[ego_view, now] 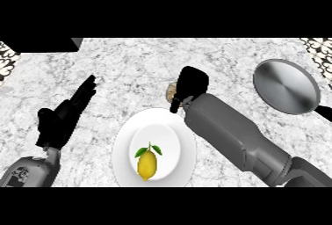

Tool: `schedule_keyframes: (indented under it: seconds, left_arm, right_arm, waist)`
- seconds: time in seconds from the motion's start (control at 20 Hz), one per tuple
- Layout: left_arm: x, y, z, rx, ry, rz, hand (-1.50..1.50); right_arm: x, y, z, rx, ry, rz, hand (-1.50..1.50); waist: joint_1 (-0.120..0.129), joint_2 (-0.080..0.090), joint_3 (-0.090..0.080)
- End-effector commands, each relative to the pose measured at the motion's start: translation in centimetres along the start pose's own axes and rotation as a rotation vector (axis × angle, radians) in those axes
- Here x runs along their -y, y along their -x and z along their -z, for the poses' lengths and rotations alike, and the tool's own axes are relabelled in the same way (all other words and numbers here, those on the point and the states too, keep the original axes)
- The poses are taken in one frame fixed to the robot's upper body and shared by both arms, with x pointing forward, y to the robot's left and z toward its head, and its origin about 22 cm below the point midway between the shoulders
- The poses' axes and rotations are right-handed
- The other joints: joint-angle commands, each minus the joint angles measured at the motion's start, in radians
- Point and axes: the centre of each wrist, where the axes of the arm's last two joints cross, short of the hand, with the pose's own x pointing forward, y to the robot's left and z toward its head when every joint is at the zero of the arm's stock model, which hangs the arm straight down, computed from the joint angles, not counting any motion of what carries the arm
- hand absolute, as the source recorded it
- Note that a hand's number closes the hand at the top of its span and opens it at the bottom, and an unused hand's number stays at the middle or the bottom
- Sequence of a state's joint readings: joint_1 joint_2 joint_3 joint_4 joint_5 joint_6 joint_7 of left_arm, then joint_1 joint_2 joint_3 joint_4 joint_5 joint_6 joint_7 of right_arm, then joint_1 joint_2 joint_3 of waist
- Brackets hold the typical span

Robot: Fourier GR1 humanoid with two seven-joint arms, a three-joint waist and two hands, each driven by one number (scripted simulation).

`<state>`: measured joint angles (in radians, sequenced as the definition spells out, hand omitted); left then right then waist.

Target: Pick the cupcake from the plate and place it in the pan

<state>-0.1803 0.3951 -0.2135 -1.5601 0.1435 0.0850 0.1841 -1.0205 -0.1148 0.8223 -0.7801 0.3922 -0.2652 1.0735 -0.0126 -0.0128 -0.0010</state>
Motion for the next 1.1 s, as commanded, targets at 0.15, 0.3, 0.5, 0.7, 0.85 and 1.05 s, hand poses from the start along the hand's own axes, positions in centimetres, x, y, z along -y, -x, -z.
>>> schedule_keyframes:
  seconds: [0.15,0.3,0.5,0.7,0.85,1.05]
  left_arm:
    - [0.2,1.9,-0.8,-0.025,0.001,0.011,0.00]
    - [-0.1,0.5,-1.4,-0.004,0.000,0.001,0.00]
    - [-0.9,0.4,-1.0,0.001,-0.010,-0.011,0.00]
    - [-1.4,1.4,-0.6,-0.009,-0.042,-0.005,0.00]
    - [-0.7,0.0,-1.4,0.008,-0.017,-0.010,0.00]
    - [-0.2,0.9,-1.2,-0.008,-0.004,-0.005,0.00]
  right_arm:
    - [3.7,-2.5,-1.4,0.016,0.436,0.060,1.50]
    - [6.0,-1.5,-0.3,-0.026,0.499,0.122,1.50]
    - [6.0,-0.5,0.2,-0.078,0.537,0.187,1.50]
    - [6.8,2.6,1.4,-0.094,0.597,0.253,1.50]
    - [7.2,5.7,2.9,-0.113,0.622,0.342,1.50]
    - [8.6,10.4,4.8,-0.148,0.654,0.339,1.50]
  waist:
    - [-0.018,-0.008,-0.001]
    - [-0.008,-0.007,0.001]
    - [-0.008,0.000,0.001]
    - [-0.030,0.003,0.001]
    - [-0.011,0.003,0.002]
    - [-0.002,0.009,0.002]
